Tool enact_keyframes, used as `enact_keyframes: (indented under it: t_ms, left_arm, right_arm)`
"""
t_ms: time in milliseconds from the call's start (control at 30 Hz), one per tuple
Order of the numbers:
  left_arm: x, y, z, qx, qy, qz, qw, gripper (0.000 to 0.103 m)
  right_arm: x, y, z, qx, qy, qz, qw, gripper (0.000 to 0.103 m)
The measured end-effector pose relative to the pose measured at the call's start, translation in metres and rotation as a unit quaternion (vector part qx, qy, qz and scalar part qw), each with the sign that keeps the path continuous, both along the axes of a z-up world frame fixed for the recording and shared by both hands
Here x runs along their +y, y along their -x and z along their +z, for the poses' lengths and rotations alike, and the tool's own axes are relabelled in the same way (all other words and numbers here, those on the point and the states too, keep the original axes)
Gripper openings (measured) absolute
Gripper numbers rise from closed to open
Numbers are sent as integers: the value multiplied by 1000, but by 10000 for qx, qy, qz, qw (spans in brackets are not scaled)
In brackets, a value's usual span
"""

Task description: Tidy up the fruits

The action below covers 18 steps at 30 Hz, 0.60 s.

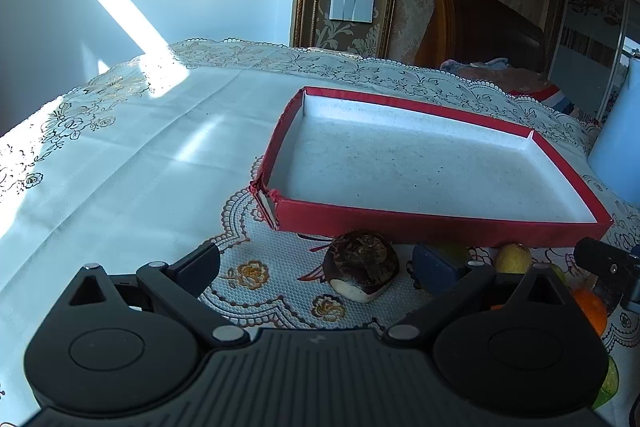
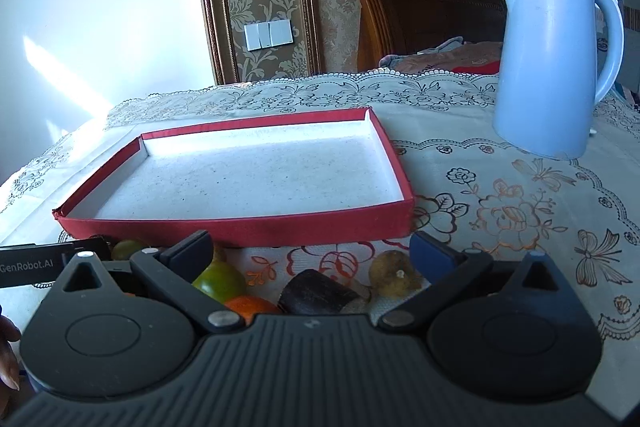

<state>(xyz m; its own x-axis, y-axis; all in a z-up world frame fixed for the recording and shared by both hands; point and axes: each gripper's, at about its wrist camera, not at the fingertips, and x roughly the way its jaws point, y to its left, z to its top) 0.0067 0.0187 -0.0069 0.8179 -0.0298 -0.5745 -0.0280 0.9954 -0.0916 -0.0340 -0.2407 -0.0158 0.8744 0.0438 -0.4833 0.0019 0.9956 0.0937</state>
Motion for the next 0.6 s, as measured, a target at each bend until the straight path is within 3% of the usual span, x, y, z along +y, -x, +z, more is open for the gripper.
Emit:
enact_keyframes:
  t_ms: [600]
  left_arm:
    - [-11, 5, 1, -142, -318, -151, 9993, 103]
  right_arm:
    - [7, -1, -4, 62, 274, 53, 9996, 103]
